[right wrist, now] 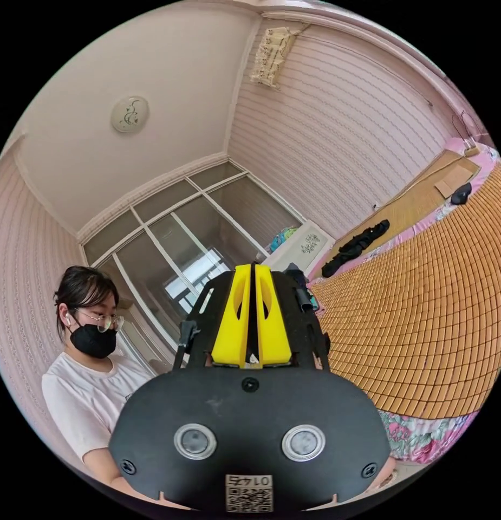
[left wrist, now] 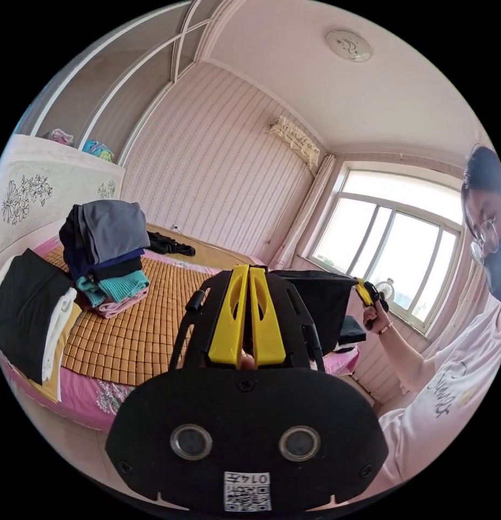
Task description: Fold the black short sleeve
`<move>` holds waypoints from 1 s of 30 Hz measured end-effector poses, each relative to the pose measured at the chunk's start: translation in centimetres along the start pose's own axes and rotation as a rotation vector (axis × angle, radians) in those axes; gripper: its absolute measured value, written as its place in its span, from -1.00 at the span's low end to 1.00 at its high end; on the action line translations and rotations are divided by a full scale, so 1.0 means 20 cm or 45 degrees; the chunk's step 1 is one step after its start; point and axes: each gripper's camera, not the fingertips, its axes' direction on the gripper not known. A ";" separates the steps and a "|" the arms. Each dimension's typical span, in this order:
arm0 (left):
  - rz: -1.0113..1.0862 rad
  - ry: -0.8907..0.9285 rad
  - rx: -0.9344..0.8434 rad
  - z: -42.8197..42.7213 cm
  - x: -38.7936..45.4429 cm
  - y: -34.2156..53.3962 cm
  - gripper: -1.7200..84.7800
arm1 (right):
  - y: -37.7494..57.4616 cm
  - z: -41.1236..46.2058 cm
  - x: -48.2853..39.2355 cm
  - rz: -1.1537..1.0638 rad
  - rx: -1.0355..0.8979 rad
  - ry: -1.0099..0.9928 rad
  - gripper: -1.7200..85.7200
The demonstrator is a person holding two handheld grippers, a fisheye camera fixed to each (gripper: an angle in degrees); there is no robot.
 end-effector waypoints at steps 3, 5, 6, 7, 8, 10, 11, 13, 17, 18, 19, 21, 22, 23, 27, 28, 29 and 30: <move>0.018 0.038 0.064 -0.10 0.04 -0.03 -0.98 | 0.00 -0.05 -0.18 -0.076 -0.042 0.050 -0.95; 0.026 0.102 0.133 -0.18 0.06 -0.04 -0.98 | 0.01 -0.08 -0.28 -0.110 -0.021 0.004 -0.95; 0.023 0.139 0.151 -0.22 0.06 -0.04 -0.98 | 0.02 -0.11 -0.33 -0.123 -0.003 -0.018 -0.95; 0.017 0.158 0.130 -0.25 0.07 -0.05 -0.98 | 0.02 -0.12 -0.36 -0.130 -0.005 -0.013 -0.95; 0.021 0.167 0.121 -0.26 0.07 -0.06 -0.98 | 0.04 -0.14 -0.42 -0.141 -0.016 0.047 -0.95; 0.059 0.168 0.159 -0.33 0.11 -0.07 -0.98 | 0.06 -0.16 -0.51 -0.200 -0.030 0.110 -0.95; 0.073 0.162 0.167 -0.35 0.12 -0.08 -0.98 | 0.07 -0.17 -0.56 -0.231 -0.007 0.082 -0.95; 0.105 0.225 0.183 -0.43 0.14 -0.14 -0.98 | 0.08 -0.21 -0.63 -0.242 0.044 0.006 -0.95; 0.148 0.303 0.189 -0.54 0.21 -0.26 -0.98 | 0.07 -0.26 -0.83 -0.315 0.106 -0.140 -0.95; 0.186 0.302 0.213 -0.59 0.25 -0.30 -0.98 | 0.06 -0.27 -0.90 -0.354 0.106 -0.150 -0.95; 0.218 0.314 0.246 -0.65 0.28 -0.35 -0.98 | 0.06 -0.27 -0.94 -0.376 0.108 -0.159 -0.95; 0.268 0.346 0.303 -0.74 0.34 -0.43 -0.98 | 0.03 -0.29 -1.10 -0.474 0.127 -0.261 -0.95; 0.310 0.366 0.343 -0.80 0.38 -0.49 -0.98 | 0.02 -0.29 -1.14 -0.498 0.136 -0.289 -0.95; 0.333 0.373 0.360 -0.83 0.41 -0.53 -0.98 | 0.00 -0.30 -1.23 -0.560 0.151 -0.319 -0.95; 0.436 0.348 0.363 -0.87 0.49 -0.75 -0.98 | -0.11 -0.23 -1.44 -0.695 0.092 -0.075 -0.95; 0.420 0.302 0.327 -0.80 0.46 -0.79 -0.98 | -0.13 -0.21 -1.43 -0.689 0.067 -0.030 -0.95; 0.397 0.284 0.296 -0.74 0.44 -0.81 -0.98 | -0.17 -0.14 -1.36 -0.643 0.008 0.061 -0.95; 0.319 0.258 0.215 -0.61 0.37 -0.83 -0.98 | -0.20 -0.05 -1.24 -0.568 -0.073 0.172 -0.95</move>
